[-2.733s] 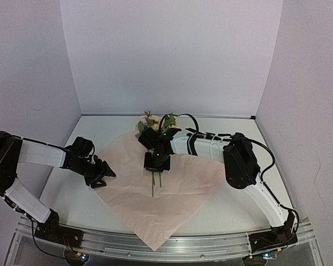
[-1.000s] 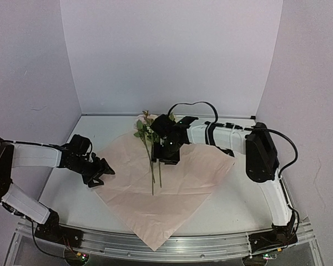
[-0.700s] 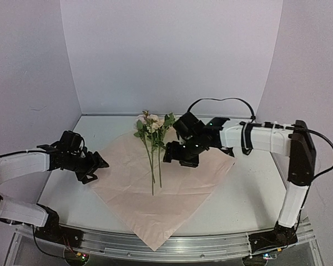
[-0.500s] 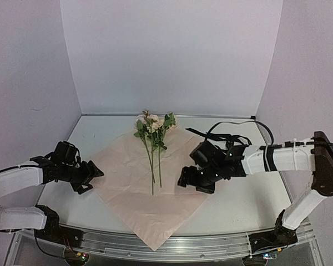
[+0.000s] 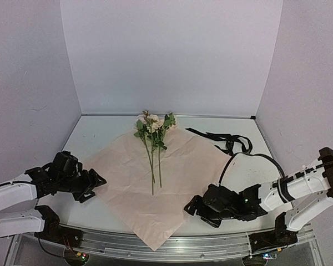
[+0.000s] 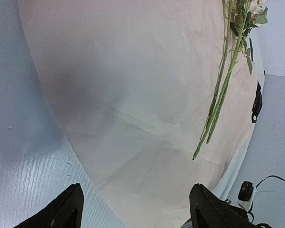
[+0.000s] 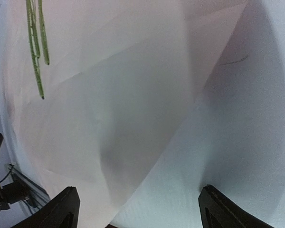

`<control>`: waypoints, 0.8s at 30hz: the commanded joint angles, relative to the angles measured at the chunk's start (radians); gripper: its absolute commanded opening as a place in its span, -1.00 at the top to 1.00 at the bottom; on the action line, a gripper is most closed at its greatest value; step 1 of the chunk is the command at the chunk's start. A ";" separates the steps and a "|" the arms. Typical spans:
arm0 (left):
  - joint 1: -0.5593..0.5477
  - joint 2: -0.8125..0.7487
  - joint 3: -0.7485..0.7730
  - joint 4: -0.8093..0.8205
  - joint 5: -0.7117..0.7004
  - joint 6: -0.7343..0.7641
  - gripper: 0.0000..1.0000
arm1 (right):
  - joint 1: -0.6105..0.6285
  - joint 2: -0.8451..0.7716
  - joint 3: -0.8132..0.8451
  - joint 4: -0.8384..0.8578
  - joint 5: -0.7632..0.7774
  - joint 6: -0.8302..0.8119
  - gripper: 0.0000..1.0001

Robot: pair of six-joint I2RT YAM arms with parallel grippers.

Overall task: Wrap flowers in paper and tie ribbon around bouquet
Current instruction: Fold the bottom corner of the flattened wrapping paper at the center of the board.

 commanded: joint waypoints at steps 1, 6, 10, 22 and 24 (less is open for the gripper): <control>-0.013 0.003 0.019 0.032 -0.018 0.049 -0.59 | 0.012 0.144 -0.057 0.363 0.016 0.165 -0.71; -0.022 0.012 0.046 0.053 -0.011 0.098 -0.59 | 0.032 0.292 -0.057 0.611 -0.008 0.262 -0.36; -0.025 0.042 0.090 0.051 -0.001 0.157 -0.57 | 0.049 0.260 -0.049 0.604 0.023 0.255 -0.01; -0.025 0.108 0.182 0.075 0.030 0.279 -0.55 | 0.050 0.135 0.145 0.323 -0.028 0.086 0.06; -0.024 0.111 0.185 0.081 0.036 0.283 -0.55 | 0.049 0.135 0.160 0.313 -0.040 0.079 0.06</control>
